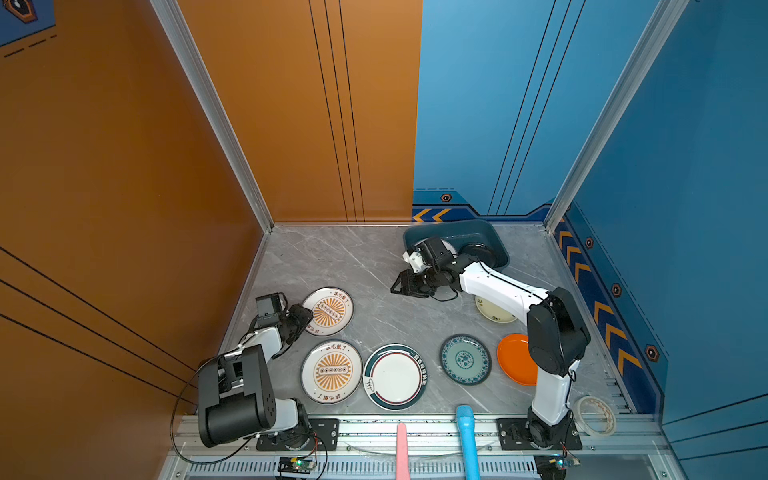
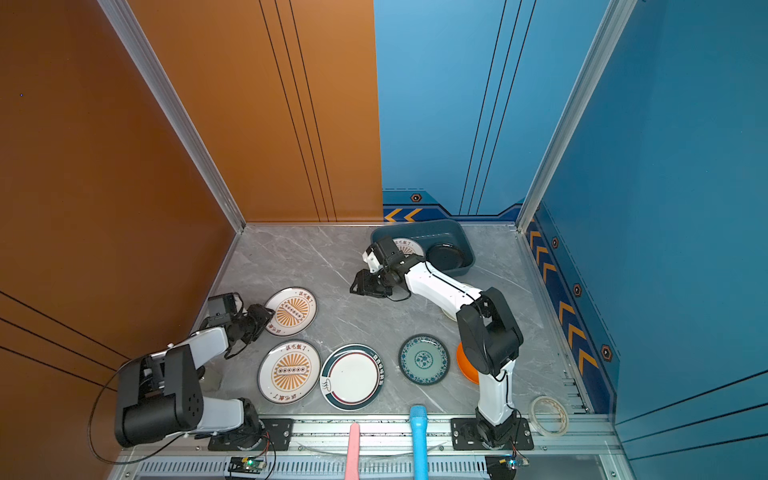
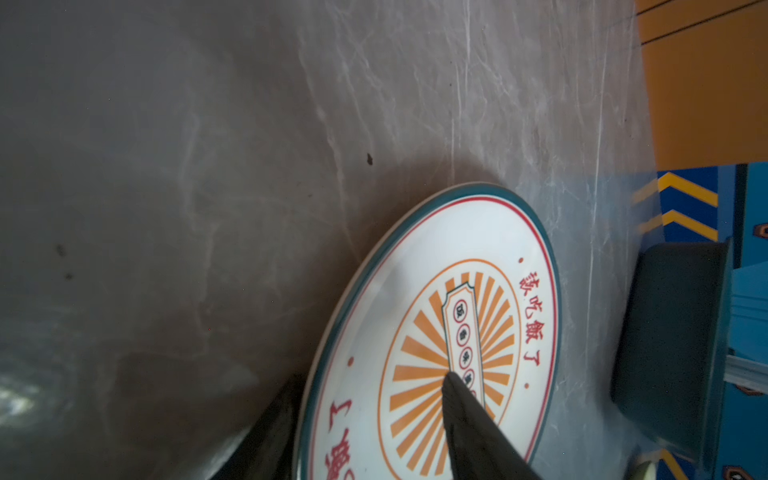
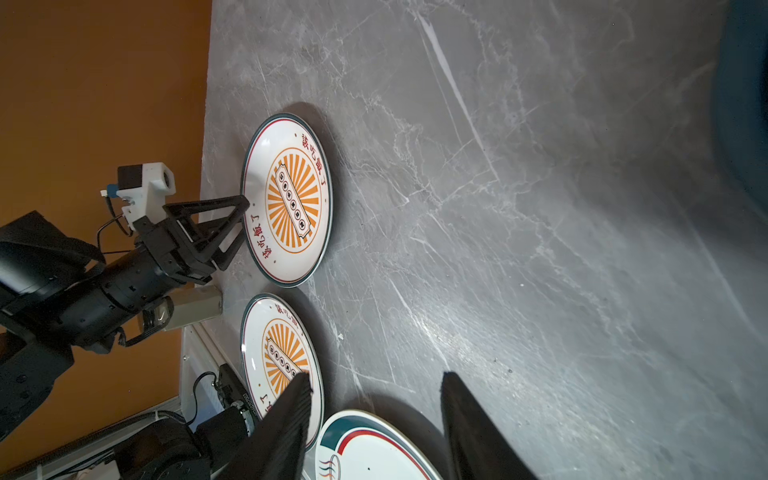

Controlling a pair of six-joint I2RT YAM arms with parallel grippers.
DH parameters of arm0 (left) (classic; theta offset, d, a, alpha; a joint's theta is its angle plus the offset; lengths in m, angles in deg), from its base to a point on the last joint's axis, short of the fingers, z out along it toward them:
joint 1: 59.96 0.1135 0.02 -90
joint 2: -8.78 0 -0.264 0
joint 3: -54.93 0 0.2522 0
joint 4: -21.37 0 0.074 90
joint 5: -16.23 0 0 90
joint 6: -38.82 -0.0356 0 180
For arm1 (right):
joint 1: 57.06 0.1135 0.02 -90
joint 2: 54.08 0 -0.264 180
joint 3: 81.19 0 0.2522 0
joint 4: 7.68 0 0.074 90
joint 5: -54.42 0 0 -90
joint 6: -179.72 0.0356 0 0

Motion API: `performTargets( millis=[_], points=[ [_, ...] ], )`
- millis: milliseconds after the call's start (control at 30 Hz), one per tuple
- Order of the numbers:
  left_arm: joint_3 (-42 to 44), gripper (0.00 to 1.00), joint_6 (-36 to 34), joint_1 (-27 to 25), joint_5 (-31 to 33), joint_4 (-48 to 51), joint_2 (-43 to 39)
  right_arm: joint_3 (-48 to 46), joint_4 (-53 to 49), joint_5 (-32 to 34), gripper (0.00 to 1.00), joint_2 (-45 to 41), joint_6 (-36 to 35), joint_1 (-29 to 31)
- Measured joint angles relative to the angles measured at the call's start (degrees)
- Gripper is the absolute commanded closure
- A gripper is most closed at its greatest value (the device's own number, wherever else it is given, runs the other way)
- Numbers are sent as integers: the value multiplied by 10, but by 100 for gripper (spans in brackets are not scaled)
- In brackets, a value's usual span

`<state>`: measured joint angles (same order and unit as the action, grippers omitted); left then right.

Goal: Place the plates into the plastic bin on the countertop
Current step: 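Grasp the rim of the sunburst plate with the left gripper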

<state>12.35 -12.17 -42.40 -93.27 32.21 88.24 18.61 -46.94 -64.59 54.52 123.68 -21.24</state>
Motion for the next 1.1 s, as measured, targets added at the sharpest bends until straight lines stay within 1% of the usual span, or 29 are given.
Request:
performTargets(
  millis=[233, 567, 767, 933, 1033, 1100],
  points=[
    [14, 61, -1, 0, -1, -27, 2, -5, 7, -8, 47, -10, 7, -4],
    [19, 70, -2, 0, -5, -45, 11, -39, 22, -13, 47, -16, 19, -18],
    [22, 79, -1, 0, -19, -79, 32, -42, 31, -13, 47, -16, 21, -18],
    [22, 81, -1, 0, -35, -112, 54, -44, 35, -14, 47, -16, 22, -18],
    [24, 87, 1, 0, -41, -125, 59, -44, 37, -15, 47, -16, 24, -18],
    [28, 95, 6, 0, -55, -135, 60, -45, 37, -15, 47, -16, 26, -18]
  ],
)
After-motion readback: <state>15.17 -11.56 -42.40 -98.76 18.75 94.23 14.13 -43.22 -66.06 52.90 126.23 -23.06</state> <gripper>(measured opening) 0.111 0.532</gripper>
